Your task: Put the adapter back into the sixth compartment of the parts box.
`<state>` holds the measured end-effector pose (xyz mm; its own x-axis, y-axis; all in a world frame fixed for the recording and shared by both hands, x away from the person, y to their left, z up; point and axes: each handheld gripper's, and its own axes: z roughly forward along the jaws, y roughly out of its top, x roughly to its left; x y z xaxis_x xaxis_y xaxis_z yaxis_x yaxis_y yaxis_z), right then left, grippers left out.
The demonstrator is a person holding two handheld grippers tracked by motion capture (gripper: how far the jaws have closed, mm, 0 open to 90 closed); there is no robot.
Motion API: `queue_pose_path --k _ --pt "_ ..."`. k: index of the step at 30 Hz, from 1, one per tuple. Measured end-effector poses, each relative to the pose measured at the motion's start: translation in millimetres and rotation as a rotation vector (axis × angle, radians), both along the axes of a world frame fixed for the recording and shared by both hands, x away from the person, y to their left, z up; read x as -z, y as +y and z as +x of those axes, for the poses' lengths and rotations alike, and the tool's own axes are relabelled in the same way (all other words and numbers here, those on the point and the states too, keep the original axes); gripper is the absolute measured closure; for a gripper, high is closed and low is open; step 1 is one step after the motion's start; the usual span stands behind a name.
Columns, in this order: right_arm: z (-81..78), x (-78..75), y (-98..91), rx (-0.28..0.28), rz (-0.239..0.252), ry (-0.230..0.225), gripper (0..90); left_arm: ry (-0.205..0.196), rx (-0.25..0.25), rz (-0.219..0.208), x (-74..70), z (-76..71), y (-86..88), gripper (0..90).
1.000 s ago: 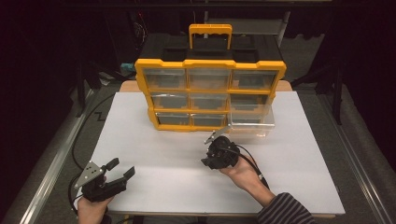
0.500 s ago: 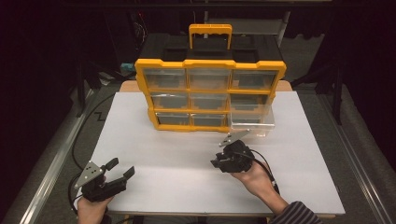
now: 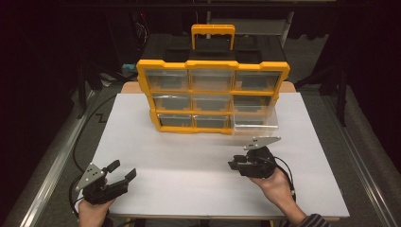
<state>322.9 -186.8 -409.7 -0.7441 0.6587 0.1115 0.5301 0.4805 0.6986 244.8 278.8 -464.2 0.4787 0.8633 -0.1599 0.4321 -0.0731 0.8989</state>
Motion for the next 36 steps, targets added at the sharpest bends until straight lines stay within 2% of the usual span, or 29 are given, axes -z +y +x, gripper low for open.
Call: queue_pose_path --k 2,13,19,31,36 --pt "-0.6 -0.1 -2.2 0.001 0.002 -0.006 65.2 0.0 0.0 0.0 0.0 0.1 0.0 26.0" --pt "-12.7 -9.6 -41.3 0.085 0.084 -0.073 65.2 0.0 -0.002 0.003 0.1 0.3 -0.2 26.0" --pt "-17.2 -15.2 -54.3 0.113 0.105 -0.091 65.2 0.0 -0.004 0.005 0.3 0.4 -0.3 26.1" --pt "-22.0 -32.4 -64.8 0.129 0.137 -0.13 65.2 -0.003 -0.008 0.005 0.2 0.0 -0.1 26.4" --pt "-22.8 -44.1 -67.9 0.131 0.15 -0.15 65.2 -0.003 -0.007 0.005 0.3 0.0 -0.3 26.4"
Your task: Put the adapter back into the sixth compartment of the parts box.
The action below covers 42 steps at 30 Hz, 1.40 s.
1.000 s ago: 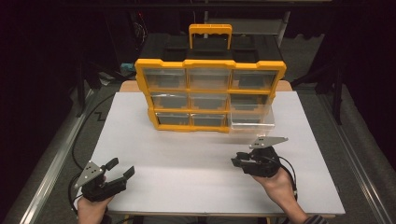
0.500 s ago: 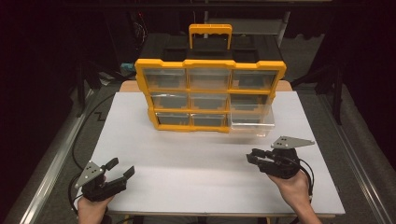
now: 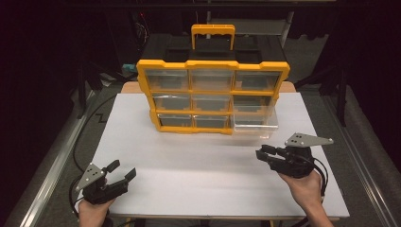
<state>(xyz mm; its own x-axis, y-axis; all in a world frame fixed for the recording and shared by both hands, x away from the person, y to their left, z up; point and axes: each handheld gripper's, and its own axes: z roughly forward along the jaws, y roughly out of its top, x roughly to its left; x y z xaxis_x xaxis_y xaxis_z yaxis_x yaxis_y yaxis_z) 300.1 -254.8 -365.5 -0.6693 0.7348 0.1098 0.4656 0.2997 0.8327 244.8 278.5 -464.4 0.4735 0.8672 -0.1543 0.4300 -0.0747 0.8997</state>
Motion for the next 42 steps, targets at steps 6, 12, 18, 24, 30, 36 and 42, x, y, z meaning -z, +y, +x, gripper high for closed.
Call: queue_pose_path --k 6,12,18,24,30,36,42 --pt "0.9 -12.6 -2.2 0.001 0.011 -0.022 65.2 -0.001 -0.001 0.001 0.0 0.0 -0.4 26.5" --pt "1.6 -30.3 -3.8 -0.001 0.017 -0.048 65.2 -0.001 0.004 0.006 0.0 0.0 -0.8 26.7" --pt "3.6 -41.3 -3.5 -0.005 0.022 -0.063 65.2 -0.001 0.006 0.006 0.0 0.1 -0.8 26.7" --pt "6.9 -53.1 -1.0 -0.007 0.026 -0.081 65.2 -0.001 0.007 0.008 0.1 0.3 -1.4 26.7" --pt "16.5 -64.5 1.7 0.001 0.029 -0.094 65.2 -0.001 0.009 0.006 0.0 0.2 -1.3 26.6" --pt "26.9 -70.8 4.3 0.014 0.021 -0.098 65.2 0.0 0.009 0.006 0.0 0.3 -1.3 26.5" --pt "39.5 -71.8 5.4 0.042 0.008 -0.083 65.2 -0.001 0.01 0.005 0.0 0.2 -1.2 26.5"
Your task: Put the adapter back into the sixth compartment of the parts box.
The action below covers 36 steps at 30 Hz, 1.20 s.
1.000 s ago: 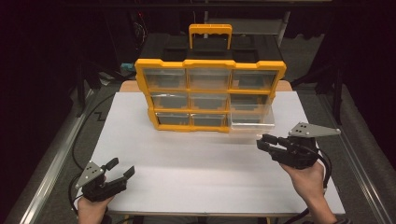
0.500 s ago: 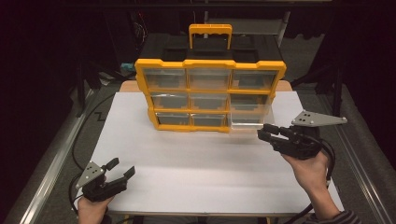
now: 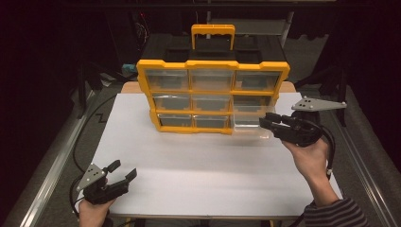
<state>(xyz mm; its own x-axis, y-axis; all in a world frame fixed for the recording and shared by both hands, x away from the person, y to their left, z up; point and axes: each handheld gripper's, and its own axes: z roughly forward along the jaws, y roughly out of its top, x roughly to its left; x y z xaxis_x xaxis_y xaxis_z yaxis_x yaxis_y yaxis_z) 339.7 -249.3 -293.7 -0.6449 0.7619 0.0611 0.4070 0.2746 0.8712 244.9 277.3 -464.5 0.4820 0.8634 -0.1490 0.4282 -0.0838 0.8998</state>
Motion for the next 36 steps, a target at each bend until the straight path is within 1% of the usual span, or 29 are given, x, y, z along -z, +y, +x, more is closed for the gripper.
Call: queue_pose_path --k 2,4,6,7,8,9,14,18,19,23,31,32,36 --pt "2.4 0.4 0.2 0.005 -0.004 0.005 65.2 -0.001 0.0 0.0 0.0 0.0 0.0 26.5" --pt "9.5 1.9 1.0 0.02 -0.012 0.017 65.1 0.001 0.001 0.0 -0.1 0.0 0.1 26.5" --pt "11.7 2.6 1.4 0.023 -0.014 0.024 65.1 0.0 0.0 0.0 0.0 0.0 0.0 26.5" --pt "15.8 4.2 2.3 0.029 -0.022 0.032 65.1 0.0 0.001 0.0 0.0 0.0 0.0 26.5" --pt "15.8 4.2 2.3 0.029 -0.022 0.032 65.1 0.0 0.001 0.0 0.0 0.0 0.0 26.5" --pt "19.1 5.8 3.3 0.038 -0.027 0.04 65.1 0.0 0.001 0.0 0.0 0.0 0.1 26.5" --pt "24.5 8.1 4.9 0.044 -0.037 0.052 64.6 0.0 0.001 0.0 0.0 0.0 0.0 26.5" --pt "26.9 9.6 6.0 0.056 -0.046 0.061 62.0 0.0 0.001 0.0 0.0 -0.1 0.1 26.5" --pt "26.6 9.6 6.5 0.06 -0.05 0.057 60.2 0.0 0.001 0.0 0.0 -0.1 0.1 26.5" --pt "24.1 8.6 5.3 0.06 -0.053 0.047 59.4 0.0 0.001 -0.001 0.0 -0.1 0.0 26.5" --pt "15.0 6.4 1.2 0.054 -0.038 0.028 56.8 0.0 0.001 0.0 0.0 0.0 0.0 26.5" --pt "11.8 5.8 -0.6 0.055 -0.032 0.018 56.2 0.0 0.0 0.0 0.1 0.0 -0.2 26.5" --pt "6.2 4.3 -4.3 0.061 -0.03 0.001 55.0 0.001 -0.001 0.0 0.1 0.1 -0.2 26.5"
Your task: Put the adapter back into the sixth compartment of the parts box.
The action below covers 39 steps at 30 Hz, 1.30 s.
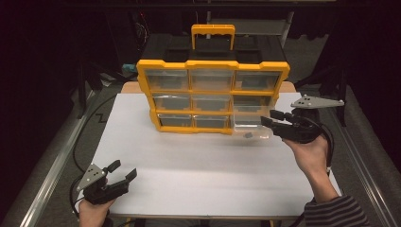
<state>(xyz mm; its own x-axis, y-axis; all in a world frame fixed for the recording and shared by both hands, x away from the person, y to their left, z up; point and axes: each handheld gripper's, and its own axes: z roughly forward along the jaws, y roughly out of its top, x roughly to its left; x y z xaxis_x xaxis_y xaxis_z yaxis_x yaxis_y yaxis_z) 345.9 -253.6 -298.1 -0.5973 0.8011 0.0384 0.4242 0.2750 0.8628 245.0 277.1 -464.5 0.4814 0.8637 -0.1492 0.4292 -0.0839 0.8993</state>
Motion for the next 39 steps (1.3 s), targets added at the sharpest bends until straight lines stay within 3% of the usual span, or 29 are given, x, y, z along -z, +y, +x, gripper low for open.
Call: queue_pose_path --k 9,19,39 --pt "-14.0 0.3 -6.8 0.002 0.014 -0.066 50.6 -0.001 0.0 0.0 0.0 -0.1 0.0 26.5" --pt "-27.5 6.5 -18.4 0.014 0.025 -0.094 49.1 0.0 0.001 0.0 -0.1 -0.2 -0.1 26.5" --pt "-46.7 34.1 -34.9 0.036 0.03 -0.093 47.2 0.001 -0.001 -0.001 -0.1 -0.1 0.0 26.4"
